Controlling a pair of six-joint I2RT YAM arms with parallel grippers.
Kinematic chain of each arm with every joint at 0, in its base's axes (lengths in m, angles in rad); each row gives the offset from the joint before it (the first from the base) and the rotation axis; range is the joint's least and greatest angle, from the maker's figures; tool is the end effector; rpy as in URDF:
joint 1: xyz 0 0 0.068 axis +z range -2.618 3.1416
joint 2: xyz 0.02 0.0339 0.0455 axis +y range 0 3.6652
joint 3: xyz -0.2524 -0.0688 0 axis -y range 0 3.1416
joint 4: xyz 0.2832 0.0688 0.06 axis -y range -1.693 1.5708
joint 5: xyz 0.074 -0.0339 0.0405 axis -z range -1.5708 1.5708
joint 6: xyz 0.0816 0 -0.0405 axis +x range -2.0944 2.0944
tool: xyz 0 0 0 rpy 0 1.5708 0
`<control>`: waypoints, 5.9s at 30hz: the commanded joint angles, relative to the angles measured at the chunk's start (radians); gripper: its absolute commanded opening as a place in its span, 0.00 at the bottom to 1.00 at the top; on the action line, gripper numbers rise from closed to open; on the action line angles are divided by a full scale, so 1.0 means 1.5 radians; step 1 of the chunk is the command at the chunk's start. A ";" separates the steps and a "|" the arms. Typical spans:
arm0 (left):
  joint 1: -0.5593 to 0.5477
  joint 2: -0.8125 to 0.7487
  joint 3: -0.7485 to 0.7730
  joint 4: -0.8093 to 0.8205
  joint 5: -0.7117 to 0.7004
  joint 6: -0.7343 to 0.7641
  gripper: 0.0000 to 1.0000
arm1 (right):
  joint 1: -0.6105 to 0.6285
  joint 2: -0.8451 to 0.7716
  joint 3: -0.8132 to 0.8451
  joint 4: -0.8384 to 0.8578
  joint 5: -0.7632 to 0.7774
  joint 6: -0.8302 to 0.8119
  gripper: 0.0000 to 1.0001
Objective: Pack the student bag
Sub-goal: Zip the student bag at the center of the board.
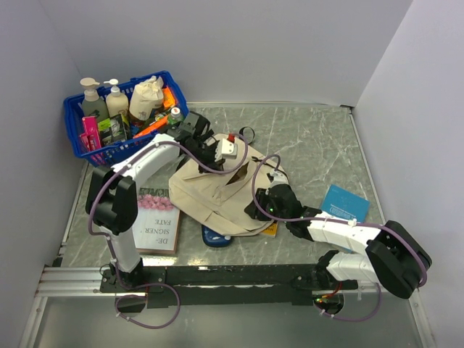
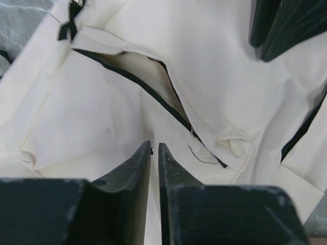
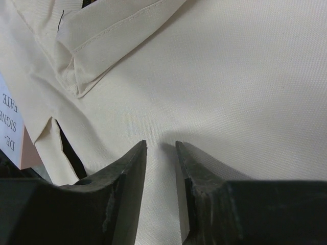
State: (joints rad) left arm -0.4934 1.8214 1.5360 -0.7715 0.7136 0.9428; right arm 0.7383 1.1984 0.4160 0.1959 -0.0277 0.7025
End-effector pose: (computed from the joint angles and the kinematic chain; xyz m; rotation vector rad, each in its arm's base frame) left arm 0.3604 -0.2545 0.2177 1.7538 1.6505 -0.7306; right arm 0.2210 0.2042 0.1054 -0.0579 2.2852 0.8323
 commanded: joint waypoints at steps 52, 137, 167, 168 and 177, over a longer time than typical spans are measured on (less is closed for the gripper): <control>-0.090 -0.081 -0.148 -0.051 0.104 0.047 0.32 | -0.065 0.237 0.350 -0.226 -0.086 0.120 0.45; -0.107 -0.076 -0.175 0.130 -0.087 -0.149 0.06 | 0.010 0.072 0.144 -0.066 -0.014 0.025 0.00; -0.119 -0.046 -0.217 0.171 -0.097 0.110 0.57 | 0.010 0.051 0.113 -0.016 -0.041 0.034 0.00; -0.118 -0.042 -0.218 0.181 -0.098 0.107 0.55 | 0.010 0.052 0.113 -0.014 -0.042 0.034 0.00; -0.120 -0.032 -0.190 0.169 -0.091 0.105 0.12 | 0.010 0.051 0.113 -0.019 -0.041 0.038 0.00</control>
State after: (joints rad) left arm -0.6628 1.7592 1.2171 -0.5564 0.6052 1.0779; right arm 0.7315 1.3064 0.5827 0.1436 -0.0345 0.7650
